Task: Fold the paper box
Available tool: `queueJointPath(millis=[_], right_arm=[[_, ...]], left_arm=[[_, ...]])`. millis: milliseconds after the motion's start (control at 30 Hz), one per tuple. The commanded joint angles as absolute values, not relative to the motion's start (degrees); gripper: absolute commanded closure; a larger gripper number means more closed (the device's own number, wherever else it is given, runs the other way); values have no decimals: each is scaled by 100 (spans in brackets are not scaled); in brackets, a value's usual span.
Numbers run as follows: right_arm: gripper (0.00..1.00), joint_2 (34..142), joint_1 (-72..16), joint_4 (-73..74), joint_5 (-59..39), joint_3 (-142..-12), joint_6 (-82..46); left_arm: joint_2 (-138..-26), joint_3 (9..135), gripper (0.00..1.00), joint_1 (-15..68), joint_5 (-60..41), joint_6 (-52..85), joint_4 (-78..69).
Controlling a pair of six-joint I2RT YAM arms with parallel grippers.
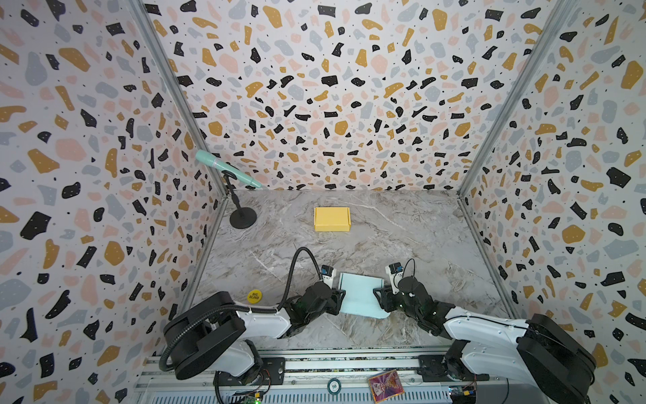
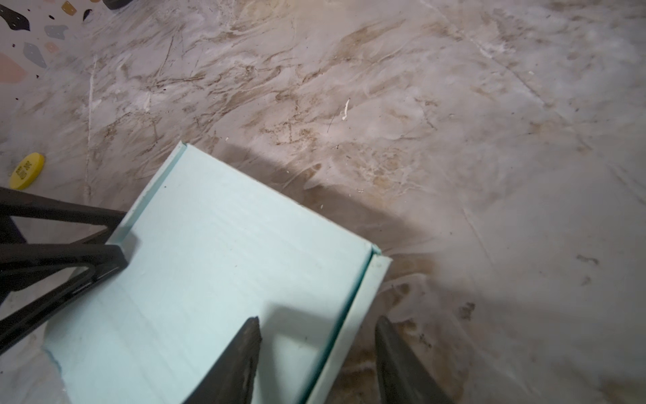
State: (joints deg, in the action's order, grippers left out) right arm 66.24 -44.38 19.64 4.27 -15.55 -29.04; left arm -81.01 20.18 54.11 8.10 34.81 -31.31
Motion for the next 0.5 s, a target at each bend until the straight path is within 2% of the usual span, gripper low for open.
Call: queueJointPath(millis=[0,100,300,467], right_arm=[[46,6719,-4394,1811,367,-1824,-2640],[44,6476,-4403,1589,448,-1883,-2619],[33,5392,-4594,671,743,-1846,-2752],[30,4507,-5338,-231,1131,-1807,-3292]], left_arm=[[-7997,1863,59,5432,969,3525,-2820],[-7855,1930,59,5423,1066,3440,-2540],[-7144,2236,55,5448,1308,3230,-1521],[-6652,2455,54,5910,1528,3207,-652]])
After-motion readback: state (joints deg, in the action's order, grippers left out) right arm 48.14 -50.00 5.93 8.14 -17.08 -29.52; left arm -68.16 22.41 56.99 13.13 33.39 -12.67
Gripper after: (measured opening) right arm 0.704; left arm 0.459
